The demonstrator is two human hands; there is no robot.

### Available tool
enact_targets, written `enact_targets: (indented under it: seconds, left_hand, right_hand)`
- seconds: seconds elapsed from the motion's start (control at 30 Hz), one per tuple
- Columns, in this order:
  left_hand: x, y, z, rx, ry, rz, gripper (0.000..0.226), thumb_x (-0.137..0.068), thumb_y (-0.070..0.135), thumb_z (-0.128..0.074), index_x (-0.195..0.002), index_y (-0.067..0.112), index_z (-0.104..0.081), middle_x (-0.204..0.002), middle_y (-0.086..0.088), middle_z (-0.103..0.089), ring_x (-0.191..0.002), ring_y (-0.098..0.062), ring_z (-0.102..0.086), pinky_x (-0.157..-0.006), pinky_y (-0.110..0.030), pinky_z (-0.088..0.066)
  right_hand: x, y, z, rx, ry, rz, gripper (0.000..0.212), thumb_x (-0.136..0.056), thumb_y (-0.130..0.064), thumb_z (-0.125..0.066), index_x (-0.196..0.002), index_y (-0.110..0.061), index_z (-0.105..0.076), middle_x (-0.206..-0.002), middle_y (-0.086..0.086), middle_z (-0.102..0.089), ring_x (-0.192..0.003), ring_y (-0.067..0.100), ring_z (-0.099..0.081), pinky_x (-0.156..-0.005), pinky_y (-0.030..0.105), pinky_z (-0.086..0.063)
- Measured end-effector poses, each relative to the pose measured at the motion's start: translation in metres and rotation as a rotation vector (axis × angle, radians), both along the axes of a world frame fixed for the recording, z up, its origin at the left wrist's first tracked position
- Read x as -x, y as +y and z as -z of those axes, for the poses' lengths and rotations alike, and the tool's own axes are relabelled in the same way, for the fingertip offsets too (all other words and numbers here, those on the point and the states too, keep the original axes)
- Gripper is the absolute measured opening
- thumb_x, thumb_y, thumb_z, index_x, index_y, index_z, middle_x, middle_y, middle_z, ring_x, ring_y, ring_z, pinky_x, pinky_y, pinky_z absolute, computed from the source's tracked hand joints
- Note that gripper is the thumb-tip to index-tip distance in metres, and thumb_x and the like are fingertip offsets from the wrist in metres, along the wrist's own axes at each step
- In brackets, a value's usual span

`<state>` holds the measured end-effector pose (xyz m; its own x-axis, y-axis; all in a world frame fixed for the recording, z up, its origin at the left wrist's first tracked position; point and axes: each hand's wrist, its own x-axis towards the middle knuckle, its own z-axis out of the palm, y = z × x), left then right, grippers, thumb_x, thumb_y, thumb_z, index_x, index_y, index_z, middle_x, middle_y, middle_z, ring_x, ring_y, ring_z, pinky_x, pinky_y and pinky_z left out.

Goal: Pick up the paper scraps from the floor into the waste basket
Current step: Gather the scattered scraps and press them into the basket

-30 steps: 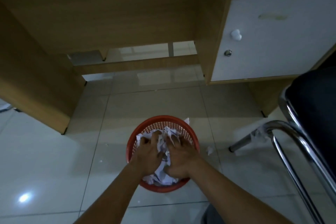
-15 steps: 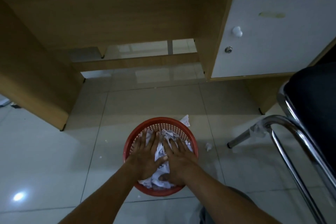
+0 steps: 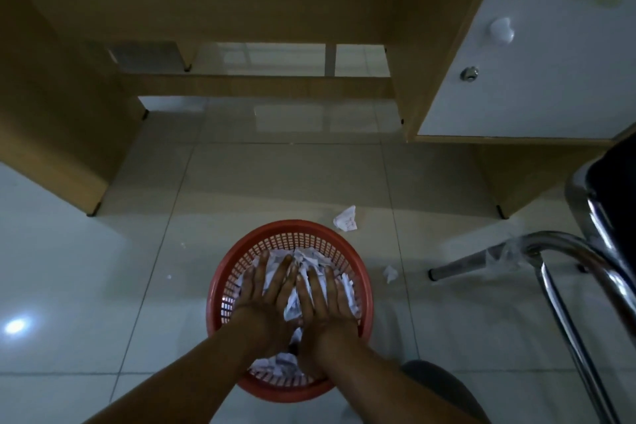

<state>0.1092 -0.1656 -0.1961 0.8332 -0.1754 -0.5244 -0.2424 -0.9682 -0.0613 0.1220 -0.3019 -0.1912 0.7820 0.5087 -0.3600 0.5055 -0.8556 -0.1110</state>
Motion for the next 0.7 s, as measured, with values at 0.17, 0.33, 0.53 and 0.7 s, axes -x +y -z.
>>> enact_targets:
  seconds: [0.17, 0.33, 0.53, 0.7]
  left_hand:
    - [-0.003, -0.001, -0.001, 0.006, 0.088, -0.040, 0.099, -0.052, 0.072, 0.025, -0.132, 0.016, 0.040, -0.132, -0.004, 0.054, -0.102, -0.031, 0.066, -0.077, -0.042, 0.050]
    - [0.003, -0.001, -0.023, 0.070, 0.008, -0.088, 0.094, -0.084, 0.074, 0.003, -0.149, 0.007, 0.009, -0.160, -0.014, -0.002, -0.141, -0.040, 0.026, -0.112, -0.054, 0.011]
    - [0.007, -0.012, -0.063, 0.130, -0.129, -0.182, 0.094, -0.085, 0.064, -0.042, -0.151, 0.025, 0.013, -0.160, 0.000, 0.015, -0.147, -0.029, 0.009, -0.117, -0.051, -0.001]
    - [0.005, -0.007, -0.078, 0.278, -0.325, -0.271, 0.100, -0.073, 0.071, -0.051, -0.151, 0.036, 0.001, -0.157, 0.005, -0.021, -0.146, -0.027, -0.011, -0.111, -0.051, -0.016]
  right_hand:
    - [-0.002, 0.003, 0.003, 0.189, 0.235, -0.054, 0.109, -0.088, -0.063, -0.046, -0.138, -0.009, 0.035, -0.140, 0.009, 0.047, -0.134, 0.035, 0.040, -0.109, 0.055, 0.026]
    - [-0.007, 0.003, -0.022, 0.125, 0.283, -0.035, 0.103, -0.090, -0.060, -0.046, -0.149, -0.008, 0.020, -0.155, 0.011, 0.031, -0.140, 0.037, 0.031, -0.112, 0.054, 0.021]
    - [-0.014, 0.003, -0.085, -0.155, 0.288, 0.138, 0.100, -0.079, -0.040, -0.063, -0.153, -0.020, 0.000, -0.157, 0.013, 0.005, -0.144, 0.039, 0.005, -0.118, 0.049, 0.000]
    - [-0.027, -0.013, -0.104, -0.576, -0.138, 0.348, 0.028, -0.081, -0.025, -0.054, -0.106, -0.028, -0.065, -0.117, -0.001, -0.043, -0.112, 0.022, -0.036, -0.099, 0.031, -0.029]
